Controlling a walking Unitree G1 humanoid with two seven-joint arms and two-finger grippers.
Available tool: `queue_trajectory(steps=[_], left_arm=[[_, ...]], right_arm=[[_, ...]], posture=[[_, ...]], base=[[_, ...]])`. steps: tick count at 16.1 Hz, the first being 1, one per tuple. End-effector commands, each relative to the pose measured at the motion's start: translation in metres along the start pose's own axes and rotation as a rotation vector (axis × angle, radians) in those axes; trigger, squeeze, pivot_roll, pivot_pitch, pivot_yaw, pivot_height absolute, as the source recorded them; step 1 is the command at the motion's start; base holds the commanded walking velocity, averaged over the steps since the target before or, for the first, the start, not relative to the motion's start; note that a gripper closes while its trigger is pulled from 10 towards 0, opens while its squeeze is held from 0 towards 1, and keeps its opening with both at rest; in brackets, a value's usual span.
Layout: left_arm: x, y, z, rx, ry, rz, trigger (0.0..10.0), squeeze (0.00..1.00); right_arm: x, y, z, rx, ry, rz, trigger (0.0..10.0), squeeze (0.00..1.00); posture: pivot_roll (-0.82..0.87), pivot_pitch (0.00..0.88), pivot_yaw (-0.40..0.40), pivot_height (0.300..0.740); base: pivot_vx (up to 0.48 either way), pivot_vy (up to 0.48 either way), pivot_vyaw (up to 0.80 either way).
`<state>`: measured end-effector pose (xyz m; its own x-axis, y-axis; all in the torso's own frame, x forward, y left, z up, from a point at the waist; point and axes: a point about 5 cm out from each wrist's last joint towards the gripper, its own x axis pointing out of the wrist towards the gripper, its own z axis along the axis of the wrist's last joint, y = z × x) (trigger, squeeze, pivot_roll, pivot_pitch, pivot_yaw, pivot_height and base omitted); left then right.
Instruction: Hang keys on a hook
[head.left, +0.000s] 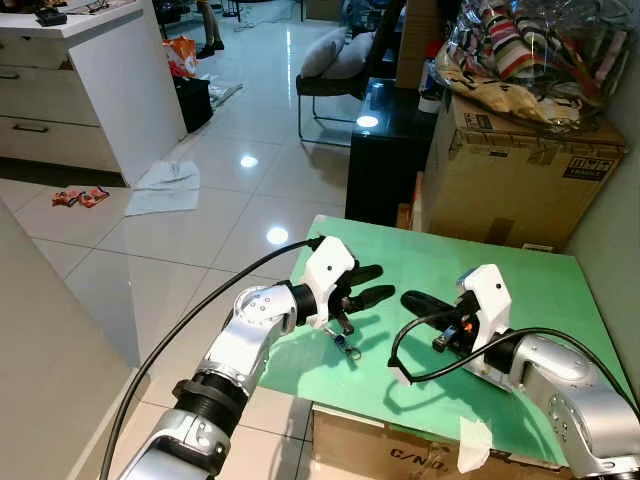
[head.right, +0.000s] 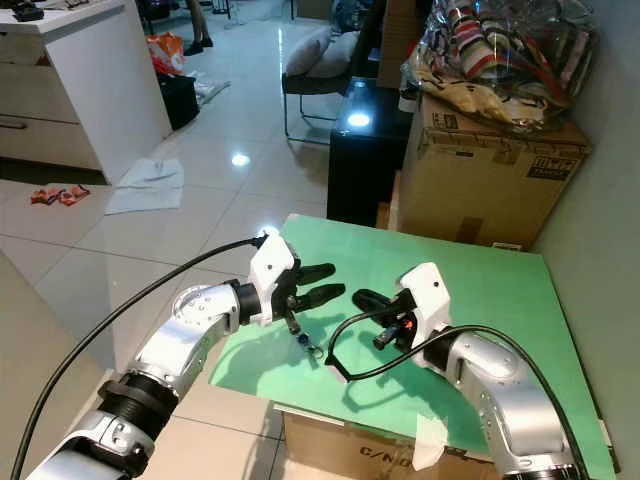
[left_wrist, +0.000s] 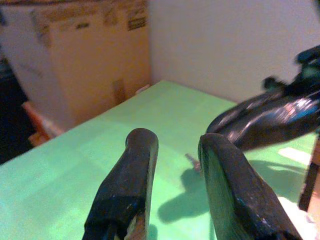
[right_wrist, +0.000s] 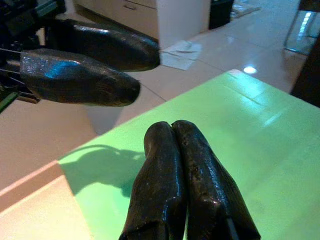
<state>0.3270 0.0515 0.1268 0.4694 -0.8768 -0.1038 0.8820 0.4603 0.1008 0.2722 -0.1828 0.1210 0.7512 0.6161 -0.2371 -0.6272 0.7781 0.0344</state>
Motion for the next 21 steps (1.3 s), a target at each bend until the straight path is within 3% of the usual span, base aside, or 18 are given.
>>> queue_trajectory(steps=[1, 2, 3, 4, 7, 8, 11, 13, 15, 21], left_arm=[[-0.001, 0.006, 0.003, 0.015, 0.006, 0.032, 10.0, 0.00], [-0.002, 0.009, 0.003, -0.004, 0.000, 0.058, 10.0, 0.00], [-0.003, 0.013, 0.003, -0.050, -0.018, 0.110, 10.0, 0.00], [-0.005, 0.022, 0.001, -0.136, -0.048, 0.231, 10.0, 0.00], [-0.012, 0.034, -0.011, -0.249, -0.050, 0.417, 10.0, 0.00], [-0.015, 0.028, -0.024, -0.250, -0.015, 0.432, 10.0, 0.00], [-0.014, 0.009, -0.049, -0.197, 0.065, 0.432, 10.0, 0.00], [-0.015, 0.003, -0.059, -0.158, 0.107, 0.426, 10.0, 0.00], [-0.020, -0.001, -0.078, -0.180, 0.171, 0.451, 10.0, 0.00], [-0.012, -0.002, -0.086, -0.084, 0.290, 0.481, 10.0, 0.00]], right_arm=[[-0.002, -0.006, -0.001, -0.023, 0.006, -0.055, 4.0, 0.00], [-0.001, -0.008, -0.005, -0.021, 0.005, -0.095, 10.0, 0.00], [0.000, -0.009, -0.011, 0.005, 0.009, -0.142, 10.0, 1.00], [0.003, -0.007, -0.026, 0.020, 0.028, -0.253, 10.0, 1.00], [0.002, 0.003, -0.050, 0.060, 0.032, -0.442, 10.0, 1.00], [-0.002, 0.013, -0.065, 0.072, 0.041, -0.489, 10.0, 1.00], [-0.015, 0.022, -0.088, 0.100, 0.045, -0.605, 10.0, 1.00], [-0.021, 0.026, -0.100, 0.100, 0.078, -0.627, 10.0, 1.00], [-0.034, 0.040, -0.123, 0.111, 0.145, -0.635, 10.0, 1.00], [-0.034, 0.065, -0.120, 0.109, 0.104, -0.557, 10.0, 1.00]], posture=[[-0.26, 0.026, 0.024, 0.740], [-0.26, 0.019, 0.030, 0.740], [-0.26, 0.014, 0.033, 0.740], [-0.25, 0.005, 0.040, 0.740], [-0.25, 0.004, 0.044, 0.740], [-0.25, 0.006, 0.048, 0.740], [-0.26, 0.033, 0.057, 0.740], [-0.26, 0.038, 0.057, 0.740], [-0.27, 0.055, 0.062, 0.740], [-0.31, 0.156, 0.077, 0.740]], base=[[0.000, 0.000, 0.00], [0.000, 0.000, 0.00], [0.000, 0.000, 0.00], [0.000, 0.000, 0.00], [0.000, 0.000, 0.00], [0.000, 0.000, 0.00], [0.000, 0.000, 0.00], [0.000, 0.000, 0.00], [0.000, 0.000, 0.00], [0.000, 0.000, 0.00]])
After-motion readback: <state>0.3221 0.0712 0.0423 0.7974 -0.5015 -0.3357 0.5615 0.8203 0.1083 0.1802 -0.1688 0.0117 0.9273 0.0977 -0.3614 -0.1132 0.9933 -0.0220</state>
